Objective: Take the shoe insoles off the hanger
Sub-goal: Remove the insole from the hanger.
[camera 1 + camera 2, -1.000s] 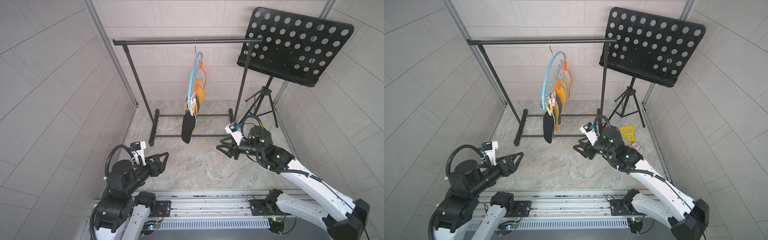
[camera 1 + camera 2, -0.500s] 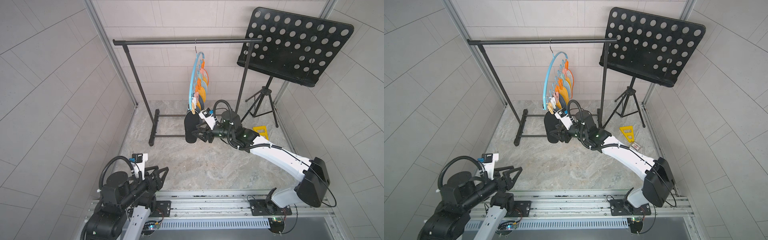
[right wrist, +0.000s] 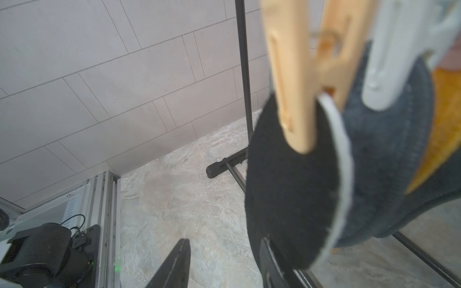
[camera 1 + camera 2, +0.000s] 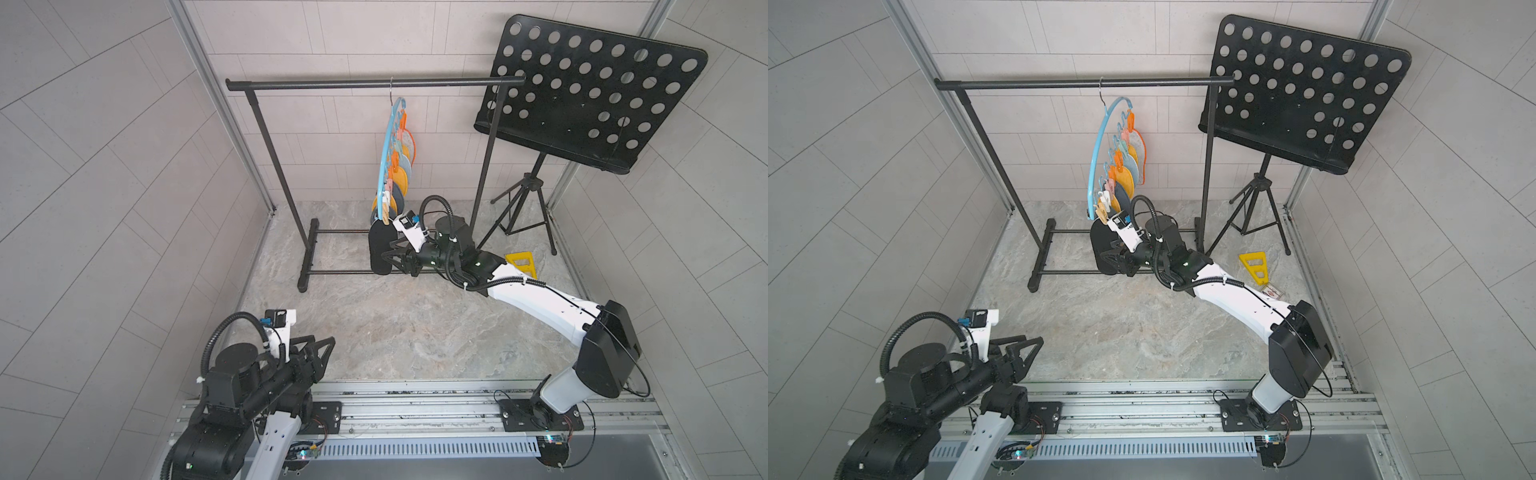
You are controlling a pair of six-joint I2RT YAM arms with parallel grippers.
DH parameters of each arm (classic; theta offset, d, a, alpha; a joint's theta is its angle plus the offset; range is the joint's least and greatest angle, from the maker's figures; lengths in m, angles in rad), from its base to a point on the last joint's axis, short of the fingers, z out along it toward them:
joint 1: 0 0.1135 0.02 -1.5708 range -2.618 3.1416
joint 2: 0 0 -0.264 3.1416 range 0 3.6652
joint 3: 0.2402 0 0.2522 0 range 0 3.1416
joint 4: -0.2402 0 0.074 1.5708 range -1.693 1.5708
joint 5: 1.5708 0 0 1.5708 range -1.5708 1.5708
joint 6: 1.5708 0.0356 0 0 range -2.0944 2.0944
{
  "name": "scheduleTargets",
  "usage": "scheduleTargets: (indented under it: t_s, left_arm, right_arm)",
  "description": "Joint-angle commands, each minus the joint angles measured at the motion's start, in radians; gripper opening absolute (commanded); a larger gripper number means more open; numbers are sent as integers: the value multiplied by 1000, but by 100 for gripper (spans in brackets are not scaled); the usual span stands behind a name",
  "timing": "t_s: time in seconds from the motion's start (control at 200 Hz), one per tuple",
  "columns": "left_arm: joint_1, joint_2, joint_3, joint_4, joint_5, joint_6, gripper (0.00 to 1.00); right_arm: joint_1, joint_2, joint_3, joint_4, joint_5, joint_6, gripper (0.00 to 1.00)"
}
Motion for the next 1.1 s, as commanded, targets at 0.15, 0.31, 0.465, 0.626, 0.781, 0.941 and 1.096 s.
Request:
scheduleTargets:
  t_s: [0.15, 0.31, 0.465, 0.626, 0.781, 0.941, 1.096]
  left_arm:
    - [-1, -25, -13, -34, -9, 24, 66]
    - [-2, -14, -24, -70, -23, 32, 64]
    - [-2, -7, -23, -69, -13, 40, 64]
    - [-1, -6, -29, -64, -7, 38, 64]
    - [-1, -7, -33, -61, -2, 39, 64]
    - [-1, -7, -37, -56, -2, 33, 64]
    - [-1, -1, -33, -40, -1, 32, 64]
  right_arm:
    - [-52, -94, -74, 42, -62, -37, 50]
    - [-35, -39, -12, 21, -148, -38, 49]
    - [-6, 23, 35, 86, -176, 18, 48]
    - [28, 57, 75, 86, -170, 23, 48]
    - [41, 70, 78, 92, -162, 36, 42]
    - [41, 80, 68, 101, -153, 60, 19]
    - [41, 92, 61, 130, -135, 88, 7]
